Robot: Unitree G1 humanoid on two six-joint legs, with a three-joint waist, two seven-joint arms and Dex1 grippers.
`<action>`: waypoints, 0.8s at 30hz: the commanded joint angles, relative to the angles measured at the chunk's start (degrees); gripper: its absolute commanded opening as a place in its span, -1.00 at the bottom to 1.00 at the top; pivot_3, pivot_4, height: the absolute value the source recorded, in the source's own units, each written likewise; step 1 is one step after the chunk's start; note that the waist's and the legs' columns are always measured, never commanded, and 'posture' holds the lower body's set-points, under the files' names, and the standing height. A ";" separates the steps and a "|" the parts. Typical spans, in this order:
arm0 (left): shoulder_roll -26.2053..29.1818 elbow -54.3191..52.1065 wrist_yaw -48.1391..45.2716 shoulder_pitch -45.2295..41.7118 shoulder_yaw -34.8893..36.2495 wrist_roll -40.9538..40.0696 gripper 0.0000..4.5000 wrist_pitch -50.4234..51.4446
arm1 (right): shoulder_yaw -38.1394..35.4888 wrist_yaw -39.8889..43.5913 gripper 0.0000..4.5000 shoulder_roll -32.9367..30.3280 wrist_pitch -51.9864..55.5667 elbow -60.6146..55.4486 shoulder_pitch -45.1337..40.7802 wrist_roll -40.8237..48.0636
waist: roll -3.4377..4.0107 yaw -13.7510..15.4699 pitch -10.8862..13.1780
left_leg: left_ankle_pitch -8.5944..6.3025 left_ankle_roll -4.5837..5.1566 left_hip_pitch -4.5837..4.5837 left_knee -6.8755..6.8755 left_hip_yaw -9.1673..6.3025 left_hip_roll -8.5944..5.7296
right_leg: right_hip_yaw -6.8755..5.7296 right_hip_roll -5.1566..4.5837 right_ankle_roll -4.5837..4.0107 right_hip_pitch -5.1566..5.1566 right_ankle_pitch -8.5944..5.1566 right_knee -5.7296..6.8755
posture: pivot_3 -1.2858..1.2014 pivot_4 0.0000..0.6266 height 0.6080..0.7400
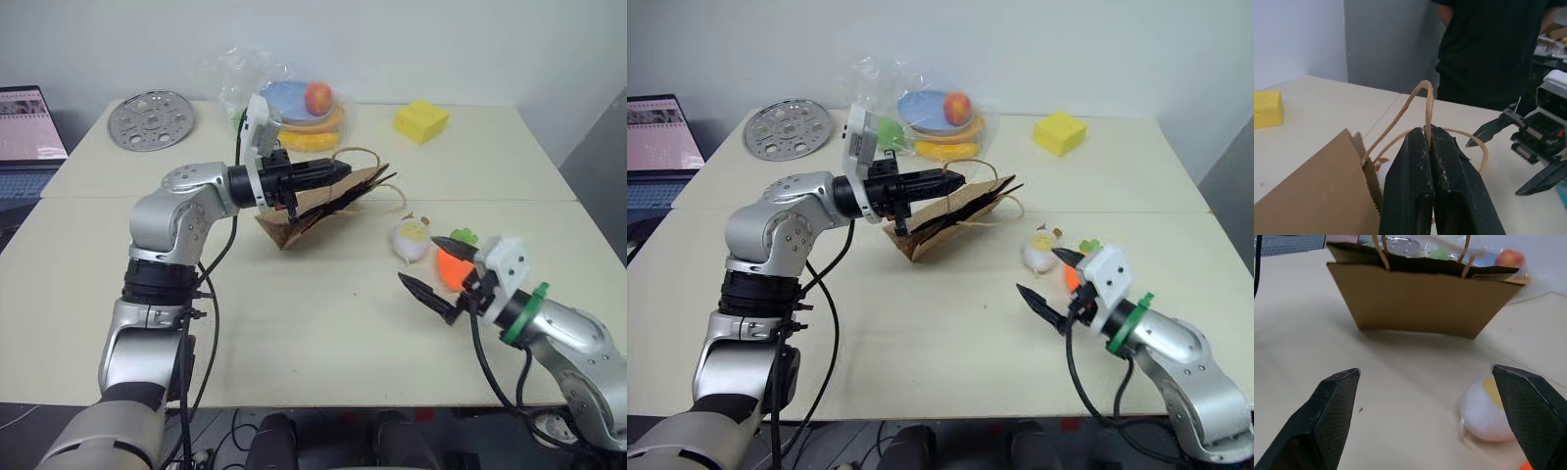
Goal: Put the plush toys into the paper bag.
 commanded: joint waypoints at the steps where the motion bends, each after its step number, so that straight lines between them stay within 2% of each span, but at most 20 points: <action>1: -0.05 -1.79 0.56 1.12 0.30 0.55 -0.98 -1.20 | -1.17 -4.44 1.00 2.84 5.87 -2.28 -6.57 5.86 | 0.00 -0.05 0.00 | 0.00 0.00 0.00 0.00 0.00 0.00 | 0.00 0.00 0.00 0.00 0.00 0.02 | 0.03 -0.52 1.00; 6: 0.46 -3.56 -0.50 4.21 -1.35 2.27 -0.98 -3.26 | -3.85 -4.83 1.00 2.39 11.06 -2.43 -9.26 11.76 | -0.01 0.77 0.00 | -0.01 0.00 -0.07 -0.04 -0.04 0.00 | -0.07 -0.01 0.00 -0.01 0.00 -0.09 | 0.03 -0.52 1.00; 7: 0.72 -4.02 -0.89 4.91 -1.62 2.42 -1.00 -3.36 | -4.21 -4.52 0.92 2.18 11.76 -2.37 -9.64 13.15 | 0.00 0.93 0.00 | -0.01 0.00 -0.11 -0.04 -0.04 0.00 | -0.08 -0.01 0.00 -0.05 0.00 -0.11 | 0.03 -0.52 1.00; 10: 0.82 -5.49 -1.12 6.11 -1.53 1.78 -1.00 -2.35 | -3.43 -5.38 0.58 2.48 14.22 -1.97 -12.56 15.83 | 0.00 0.96 0.01 | -0.01 0.00 -0.14 -0.06 -0.04 0.00 | -0.08 -0.01 0.00 -0.06 0.00 -0.15 | 0.03 -0.52 1.00; 12: 0.77 -6.36 -1.12 6.54 -1.48 1.23 -1.00 -1.44 | -2.45 -6.47 0.24 2.68 16.07 -1.29 -14.61 16.40 | 0.00 0.90 0.01 | -0.01 0.01 -0.12 -0.05 -0.03 0.00 | -0.06 -0.01 0.00 -0.06 0.00 -0.13 | 0.03 -0.52 1.00; 16: 0.70 -7.31 -0.77 7.00 -0.84 0.59 -1.00 -0.51 | 2.78 -4.80 -0.43 -0.31 16.71 1.35 -16.48 11.67 | 0.00 0.85 0.01 | -0.01 0.01 -0.08 -0.04 -0.03 0.00 | -0.05 -0.01 -0.01 -0.06 0.00 -0.10 | 0.03 -0.52 1.00; 19: 1.17 -7.84 -1.23 6.52 -0.71 -0.01 -1.00 0.36 | 5.55 -4.97 -0.93 -0.27 15.65 4.18 -16.79 8.82 | 0.00 0.85 0.01 | -0.01 0.01 -0.11 -0.04 -0.03 0.00 | -0.05 -0.01 0.00 -0.07 0.00 -0.12 | 0.03 -0.52 1.00; 22: 1.68 -8.52 -1.90 6.38 -0.71 -0.69 -1.00 1.11 | 8.69 -4.94 -0.98 0.27 14.08 7.30 -17.17 5.07 | 0.00 0.84 0.01 | -0.02 0.02 -0.13 -0.07 -0.03 -0.01 | -0.05 -0.01 0.00 -0.10 0.00 -0.15 | 0.03 -0.52 1.00; 24: 2.40 -9.20 -2.71 6.78 -0.94 -0.73 -1.00 1.28 | 10.60 -6.04 -0.98 3.90 10.80 11.83 -19.36 2.18 | -0.01 0.64 0.02 | -0.02 0.02 -0.11 -0.09 -0.03 0.00 | -0.05 -0.01 0.00 -0.10 0.00 -0.16 | 0.03 -0.52 1.00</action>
